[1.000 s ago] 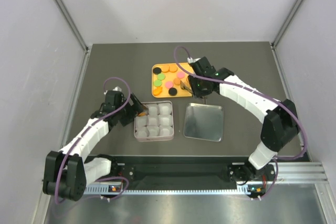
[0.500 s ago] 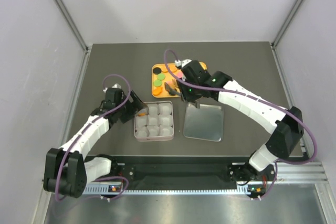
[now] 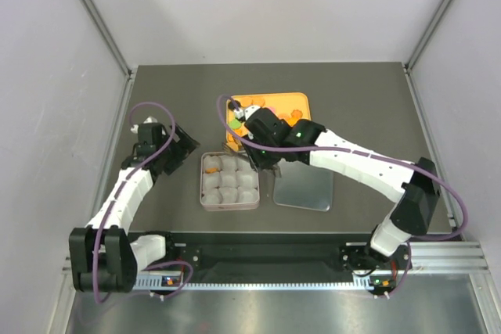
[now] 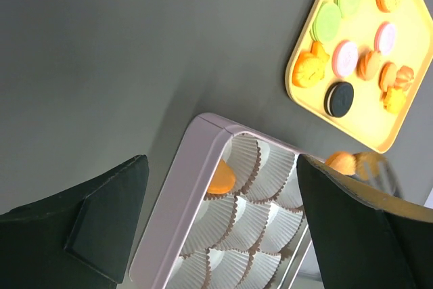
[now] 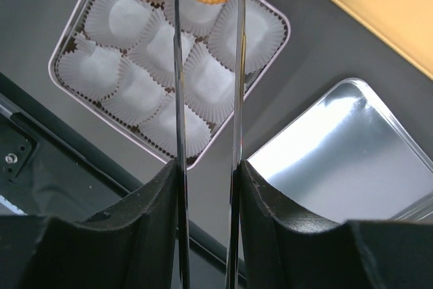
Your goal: Pack the cookies
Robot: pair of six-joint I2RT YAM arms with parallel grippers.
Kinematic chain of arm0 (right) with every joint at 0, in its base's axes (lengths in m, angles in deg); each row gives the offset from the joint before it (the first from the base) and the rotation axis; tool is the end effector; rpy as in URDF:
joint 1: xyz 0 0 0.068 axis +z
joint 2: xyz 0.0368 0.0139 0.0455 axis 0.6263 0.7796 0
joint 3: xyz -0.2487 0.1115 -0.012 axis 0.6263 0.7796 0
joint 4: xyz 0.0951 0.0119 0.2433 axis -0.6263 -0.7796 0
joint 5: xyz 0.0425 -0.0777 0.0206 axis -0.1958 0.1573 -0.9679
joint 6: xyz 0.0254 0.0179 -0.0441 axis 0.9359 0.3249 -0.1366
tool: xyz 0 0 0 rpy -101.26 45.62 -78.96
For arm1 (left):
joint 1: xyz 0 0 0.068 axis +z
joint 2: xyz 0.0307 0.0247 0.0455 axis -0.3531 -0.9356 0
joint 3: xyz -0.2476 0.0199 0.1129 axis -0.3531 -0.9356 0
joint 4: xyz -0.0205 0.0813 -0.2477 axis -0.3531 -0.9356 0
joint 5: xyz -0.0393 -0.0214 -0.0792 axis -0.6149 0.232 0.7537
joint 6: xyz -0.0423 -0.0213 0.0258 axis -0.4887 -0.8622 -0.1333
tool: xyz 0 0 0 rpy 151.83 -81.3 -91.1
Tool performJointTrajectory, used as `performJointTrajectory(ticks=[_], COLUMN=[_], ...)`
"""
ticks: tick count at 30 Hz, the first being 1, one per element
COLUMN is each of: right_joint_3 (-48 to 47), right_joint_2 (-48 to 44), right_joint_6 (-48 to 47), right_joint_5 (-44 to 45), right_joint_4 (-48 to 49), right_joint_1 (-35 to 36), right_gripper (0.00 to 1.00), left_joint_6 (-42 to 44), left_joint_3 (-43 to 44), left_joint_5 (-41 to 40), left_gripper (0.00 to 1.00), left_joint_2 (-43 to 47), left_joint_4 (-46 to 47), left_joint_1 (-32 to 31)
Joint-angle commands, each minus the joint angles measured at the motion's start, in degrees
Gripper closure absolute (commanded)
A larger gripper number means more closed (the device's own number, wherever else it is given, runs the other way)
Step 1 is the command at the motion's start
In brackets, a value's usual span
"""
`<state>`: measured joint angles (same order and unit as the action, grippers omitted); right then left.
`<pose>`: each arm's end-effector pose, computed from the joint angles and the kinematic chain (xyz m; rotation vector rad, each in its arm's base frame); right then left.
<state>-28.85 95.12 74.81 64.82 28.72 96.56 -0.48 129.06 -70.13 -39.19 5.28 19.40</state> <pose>0.1898 0.2920 0.3278 -0.7853 2.3873 0.4002 0.2327 -0.0102 0.2278 -0.8260 2.2486 -0.5597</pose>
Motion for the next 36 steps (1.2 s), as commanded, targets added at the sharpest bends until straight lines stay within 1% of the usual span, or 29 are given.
performJointTrajectory(ticks=[1, 2, 9, 18, 22, 32, 33, 36], right_joint_3=[-2.93, -2.85, -2.85, -2.06, -1.97, -1.88, -1.79, -1.79], right_joint_2=[1.79, 2.15, 3.82, 4.17, 4.17, 4.96, 5.05, 5.22], right_joint_6=[0.81, 0.99, 1.17, 1.52, 1.69, 1.78, 1.78, 1.78], right_joint_5=[0.95, 0.95, 1.13, 1.66, 1.83, 2.09, 2.18, 2.18], right_joint_4=[1.04, 0.95, 1.21, 1.13, 1.21, 1.39, 1.48, 1.39], right_joint_1=[1.99, 2.25, 3.48, 3.66, 3.83, 4.18, 4.18, 4.18], right_gripper=[0.71, 0.71, 0.71, 0.69, 0.67, 0.65, 0.63, 0.62], left_joint_6=[1.77, 1.95, 2.48, 2.91, 2.91, 3.09, 3.09, 3.09], left_joint_3=[2.59, 2.59, 2.42, 1.54, 1.28, 0.92, 0.84, 0.66], left_joint_5=[1.68, 1.94, 3.08, 3.7, 4.05, 4.4, 4.4, 4.49], left_gripper=[0.05, 0.05, 0.05, 0.05, 0.05, 0.05, 0.05, 0.05], left_joint_2=[0.88, 0.88, 0.44, 0.35, 0.26, 0.26, 0.26, 0.18], left_joint_4=[-0.66, -0.57, -0.05, 0.57, 0.92, 1.01, 1.01, 1.19], left_joint_1=[0.84, 2.49, 3.56, 3.56, 3.56, 3.56, 3.56, 3.56])
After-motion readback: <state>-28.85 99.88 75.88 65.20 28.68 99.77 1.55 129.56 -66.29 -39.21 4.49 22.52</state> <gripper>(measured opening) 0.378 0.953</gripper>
